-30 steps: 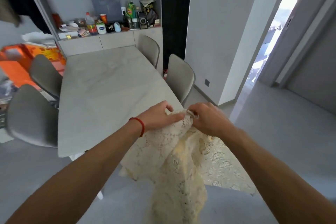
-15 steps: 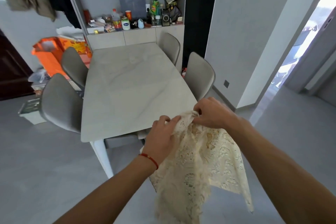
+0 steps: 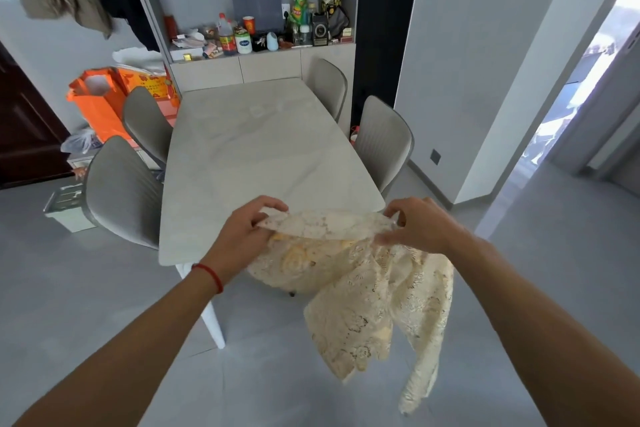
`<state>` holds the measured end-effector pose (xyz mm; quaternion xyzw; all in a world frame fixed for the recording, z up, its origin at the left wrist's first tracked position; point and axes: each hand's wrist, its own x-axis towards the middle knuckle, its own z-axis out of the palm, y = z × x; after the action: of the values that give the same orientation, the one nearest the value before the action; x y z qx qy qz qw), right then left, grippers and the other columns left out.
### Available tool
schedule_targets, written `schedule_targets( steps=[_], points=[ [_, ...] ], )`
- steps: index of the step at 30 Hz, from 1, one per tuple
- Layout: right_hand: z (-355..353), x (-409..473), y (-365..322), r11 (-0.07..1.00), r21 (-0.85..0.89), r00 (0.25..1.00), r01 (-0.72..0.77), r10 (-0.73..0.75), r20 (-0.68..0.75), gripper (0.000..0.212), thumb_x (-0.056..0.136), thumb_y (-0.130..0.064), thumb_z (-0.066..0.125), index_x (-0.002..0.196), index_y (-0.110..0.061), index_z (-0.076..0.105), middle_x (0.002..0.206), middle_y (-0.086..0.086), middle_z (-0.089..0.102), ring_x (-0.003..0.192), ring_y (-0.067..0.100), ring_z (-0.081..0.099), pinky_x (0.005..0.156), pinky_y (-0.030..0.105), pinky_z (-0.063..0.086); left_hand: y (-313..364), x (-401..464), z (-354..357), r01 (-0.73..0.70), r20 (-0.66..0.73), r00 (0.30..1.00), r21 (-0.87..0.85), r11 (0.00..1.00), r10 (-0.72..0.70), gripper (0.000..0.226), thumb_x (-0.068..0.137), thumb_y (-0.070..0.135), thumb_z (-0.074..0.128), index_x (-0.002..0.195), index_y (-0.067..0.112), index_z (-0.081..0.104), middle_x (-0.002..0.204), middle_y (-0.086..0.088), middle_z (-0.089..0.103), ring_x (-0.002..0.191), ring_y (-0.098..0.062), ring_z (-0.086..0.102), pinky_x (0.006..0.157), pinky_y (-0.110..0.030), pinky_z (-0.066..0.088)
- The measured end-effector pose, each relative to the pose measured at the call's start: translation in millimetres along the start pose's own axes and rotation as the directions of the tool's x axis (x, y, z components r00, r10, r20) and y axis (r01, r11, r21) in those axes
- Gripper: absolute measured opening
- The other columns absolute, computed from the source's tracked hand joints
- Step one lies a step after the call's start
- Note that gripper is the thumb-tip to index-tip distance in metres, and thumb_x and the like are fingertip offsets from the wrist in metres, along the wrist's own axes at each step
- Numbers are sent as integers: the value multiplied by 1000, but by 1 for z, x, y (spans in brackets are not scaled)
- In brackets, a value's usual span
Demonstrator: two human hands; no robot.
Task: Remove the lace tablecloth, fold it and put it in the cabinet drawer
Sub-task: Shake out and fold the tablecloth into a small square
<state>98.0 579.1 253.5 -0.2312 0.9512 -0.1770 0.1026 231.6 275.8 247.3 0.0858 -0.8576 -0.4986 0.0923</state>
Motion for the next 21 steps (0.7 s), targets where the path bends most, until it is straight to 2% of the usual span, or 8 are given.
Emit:
schedule_targets(
  steps=[3,6,8,11,14,16,19,21],
  points=[
    [4,-5,24,989,74,988,-130,123,95,54,75,-48,90,120,-25,68,107,-8,64,103,17,62,90,35,49,8,9,-9,73,-163,985,86,994,-59,23,89,9,57,88,25,73,62,-12,63,47,-10,49,46,-20,42],
    [8,-11,47,990,17,987,-141,139,87,17,85,-19,84,102,-18,83,104,-5,77,100,17,72,97,36,56,9,11,-12,122,-173,982,284,951,-74,19,84,31,63,69,21,70,60,-4,70,50,-13,61,51,-24,47],
    [8,-16,58,984,46,985,-172,173,-17,15,88,-6,76,97,-15,85,92,-4,76,90,15,71,93,33,56,6,9,-11,168,-140,983,440,882,-118,38,81,43,60,60,12,62,61,-7,71,62,-25,69,61,-36,55],
    [0,-26,68,973,117,961,-199,218,-171,13,93,-9,72,96,-11,85,91,1,80,65,2,63,76,26,56,2,6,-7,200,-137,979,553,809,-149,41,86,37,57,52,16,50,71,-17,74,66,-35,71,67,-41,59],
    [-8,-40,65,979,126,969,-161,181,-167,12,92,-12,74,95,-16,85,75,-16,71,63,-1,63,74,27,58,9,4,4,191,-105,981,606,772,-161,41,89,40,58,56,17,51,74,-16,75,68,-34,70,68,-40,58],
    [-10,-48,49,990,94,986,-101,112,-121,11,90,-15,77,93,-21,86,67,-24,64,65,-7,59,78,25,57,20,-1,22,107,17,989,578,809,-143,35,83,50,65,69,20,58,70,-6,70,69,-26,67,69,-39,57],
    [-8,-53,11,995,91,993,27,-16,-118,9,90,-20,78,94,-19,86,76,-18,71,76,1,64,88,29,54,44,-11,66,-80,208,977,539,839,-41,44,68,69,67,97,37,65,76,13,61,76,-15,63,66,-29,48],
    [-5,-55,-16,990,64,984,122,-112,-139,10,90,-22,78,94,-19,86,86,-7,79,86,12,69,91,30,54,58,-13,98,-208,304,952,518,829,49,55,64,75,66,109,42,66,82,13,59,79,-13,61,66,-28,45]
  ],
)
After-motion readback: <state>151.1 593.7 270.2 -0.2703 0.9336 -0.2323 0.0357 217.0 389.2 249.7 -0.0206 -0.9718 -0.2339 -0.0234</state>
